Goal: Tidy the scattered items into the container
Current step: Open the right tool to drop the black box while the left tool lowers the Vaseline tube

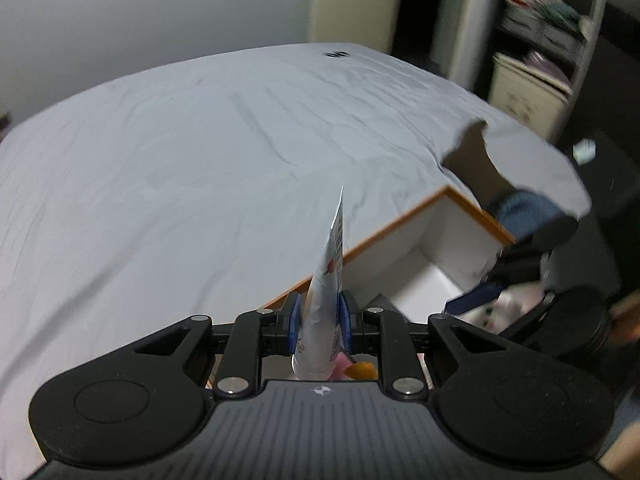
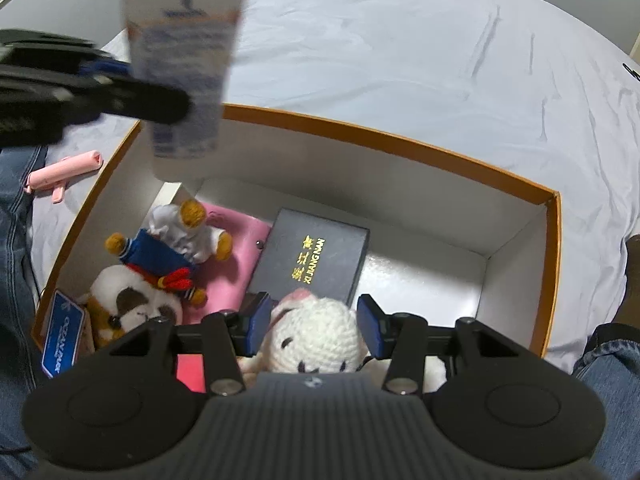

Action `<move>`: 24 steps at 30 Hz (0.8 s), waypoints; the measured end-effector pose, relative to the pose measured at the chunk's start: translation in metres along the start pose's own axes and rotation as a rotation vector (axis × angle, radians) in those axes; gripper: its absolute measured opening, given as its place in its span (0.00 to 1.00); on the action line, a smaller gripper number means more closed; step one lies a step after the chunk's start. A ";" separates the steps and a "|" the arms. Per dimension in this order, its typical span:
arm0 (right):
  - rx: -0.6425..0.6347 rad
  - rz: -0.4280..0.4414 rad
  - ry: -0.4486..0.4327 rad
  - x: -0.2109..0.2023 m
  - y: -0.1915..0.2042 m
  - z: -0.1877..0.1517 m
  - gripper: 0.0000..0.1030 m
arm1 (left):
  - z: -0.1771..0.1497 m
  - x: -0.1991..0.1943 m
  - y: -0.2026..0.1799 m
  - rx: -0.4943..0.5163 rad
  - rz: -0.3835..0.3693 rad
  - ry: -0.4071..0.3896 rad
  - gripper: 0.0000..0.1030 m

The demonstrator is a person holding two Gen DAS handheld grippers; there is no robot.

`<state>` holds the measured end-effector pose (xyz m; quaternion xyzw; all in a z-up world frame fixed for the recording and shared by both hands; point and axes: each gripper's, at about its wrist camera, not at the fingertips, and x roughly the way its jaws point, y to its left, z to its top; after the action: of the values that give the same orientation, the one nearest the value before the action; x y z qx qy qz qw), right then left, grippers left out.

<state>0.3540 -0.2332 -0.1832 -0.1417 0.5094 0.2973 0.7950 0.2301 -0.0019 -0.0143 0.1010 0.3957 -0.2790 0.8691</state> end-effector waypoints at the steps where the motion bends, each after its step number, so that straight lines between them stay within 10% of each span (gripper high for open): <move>1: -0.001 0.000 0.000 -0.001 -0.001 -0.001 0.49 | -0.001 0.004 -0.002 0.036 -0.005 0.004 0.23; 11: -0.009 0.002 0.011 -0.004 -0.008 -0.007 0.49 | -0.019 0.037 -0.009 0.286 -0.019 0.035 0.23; 24: -0.005 -0.011 0.018 0.003 0.005 0.000 0.50 | -0.036 0.049 -0.003 0.336 0.007 0.117 0.23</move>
<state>0.3520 -0.2286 -0.1852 -0.1492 0.5150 0.2928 0.7917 0.2319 -0.0095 -0.0743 0.2621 0.3929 -0.3317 0.8167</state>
